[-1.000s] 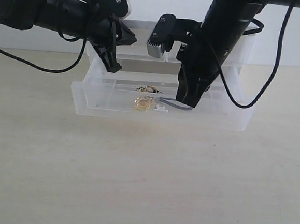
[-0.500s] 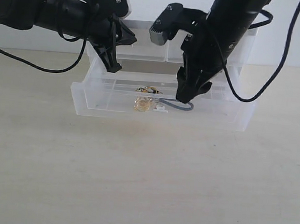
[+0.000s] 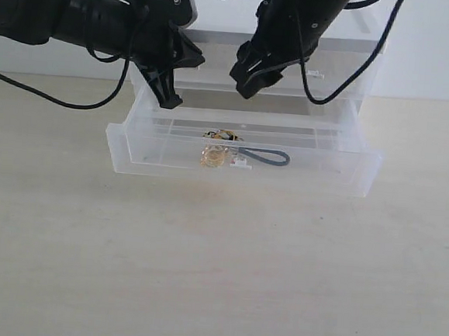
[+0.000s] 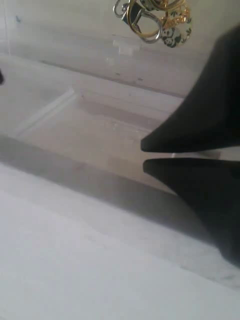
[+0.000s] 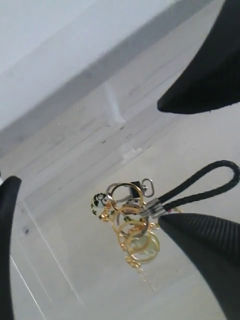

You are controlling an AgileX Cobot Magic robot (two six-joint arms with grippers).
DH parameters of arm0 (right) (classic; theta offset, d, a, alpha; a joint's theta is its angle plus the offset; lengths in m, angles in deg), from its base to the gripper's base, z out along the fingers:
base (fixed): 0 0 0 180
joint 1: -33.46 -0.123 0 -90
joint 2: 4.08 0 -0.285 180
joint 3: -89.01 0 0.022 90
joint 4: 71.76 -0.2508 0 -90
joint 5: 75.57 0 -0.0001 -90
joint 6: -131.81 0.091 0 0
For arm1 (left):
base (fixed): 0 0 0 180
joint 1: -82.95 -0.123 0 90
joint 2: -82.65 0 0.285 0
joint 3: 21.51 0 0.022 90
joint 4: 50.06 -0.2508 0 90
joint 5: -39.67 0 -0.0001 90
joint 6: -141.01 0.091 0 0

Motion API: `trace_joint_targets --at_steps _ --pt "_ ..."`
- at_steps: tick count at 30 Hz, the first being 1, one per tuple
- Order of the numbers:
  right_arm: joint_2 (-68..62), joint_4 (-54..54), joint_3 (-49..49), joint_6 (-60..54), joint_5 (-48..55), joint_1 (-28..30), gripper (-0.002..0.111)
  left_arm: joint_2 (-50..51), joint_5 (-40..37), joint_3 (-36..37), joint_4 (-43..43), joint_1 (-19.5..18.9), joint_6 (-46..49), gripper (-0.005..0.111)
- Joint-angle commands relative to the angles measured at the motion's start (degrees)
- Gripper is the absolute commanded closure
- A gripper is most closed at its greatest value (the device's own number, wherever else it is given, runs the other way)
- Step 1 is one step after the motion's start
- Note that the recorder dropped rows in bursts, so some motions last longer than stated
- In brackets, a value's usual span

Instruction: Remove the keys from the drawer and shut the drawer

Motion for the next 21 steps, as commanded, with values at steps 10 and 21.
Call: trace_joint_targets --at_steps 10,21 --pt "-7.79 -4.89 -3.85 -0.34 -4.65 0.09 0.056 -0.21 6.39 -1.01 1.31 -0.79 -0.16 0.103" --pt "-4.51 -5.76 -3.85 0.59 -2.95 0.09 0.056 -0.21 6.39 -1.01 1.31 -0.79 -0.16 0.103"
